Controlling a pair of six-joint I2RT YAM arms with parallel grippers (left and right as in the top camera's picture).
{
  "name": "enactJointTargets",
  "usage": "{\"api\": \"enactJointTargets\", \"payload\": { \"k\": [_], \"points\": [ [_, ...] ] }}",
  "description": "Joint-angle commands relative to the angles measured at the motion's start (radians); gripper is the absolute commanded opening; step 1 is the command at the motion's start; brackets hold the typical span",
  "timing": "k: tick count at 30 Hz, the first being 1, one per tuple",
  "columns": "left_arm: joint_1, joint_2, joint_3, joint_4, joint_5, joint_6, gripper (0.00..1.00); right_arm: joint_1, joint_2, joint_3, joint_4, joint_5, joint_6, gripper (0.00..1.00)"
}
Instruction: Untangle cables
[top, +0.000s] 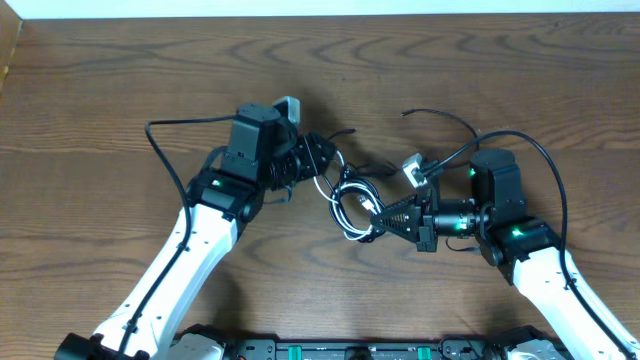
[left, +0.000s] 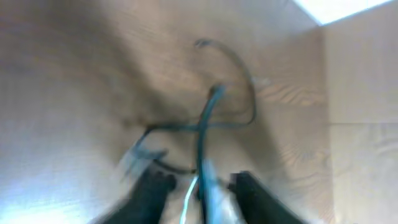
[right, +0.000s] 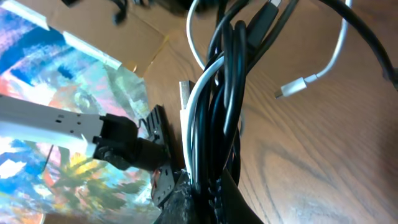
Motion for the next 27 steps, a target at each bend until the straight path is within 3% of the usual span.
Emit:
{"api": "enactJointTargets", "payload": {
  "k": [1,3,8,12,16,20,27],
  "points": [
    [0.026,-0.002,-0.002,0.035,0.012,-0.018,0.19,0.006,-0.005,0.017,-0.033,0.048,-0.034,0.01],
    [0.039,-0.002,-0.002,0.028,0.013,-0.022,0.08,0.006,-0.005,0.017,-0.060,0.115,-0.023,0.01],
    [0.044,-0.002,-0.002,-0.011,0.017,-0.022,0.08,0.006,-0.005,0.017,-0.074,0.380,0.163,0.01],
    [0.044,-0.002,-0.002,-0.037,0.040,-0.020,0.09,0.006,-0.005,0.017,-0.023,0.327,0.163,0.01],
    [0.044,-0.002,-0.002,-0.042,0.077,0.002,0.51,0.006,-0.005,0.017,-0.021,0.166,-0.016,0.01],
    [0.044,-0.002,-0.002,-0.042,0.130,0.061,0.74,0.006,-0.005,0.017,-0.094,0.080,-0.196,0.01],
    [0.030,0.004,-0.002,-0.043,0.172,0.085,0.77,0.006,-0.005,0.018,-0.105,-0.015,-0.228,0.01]
  ]
}}
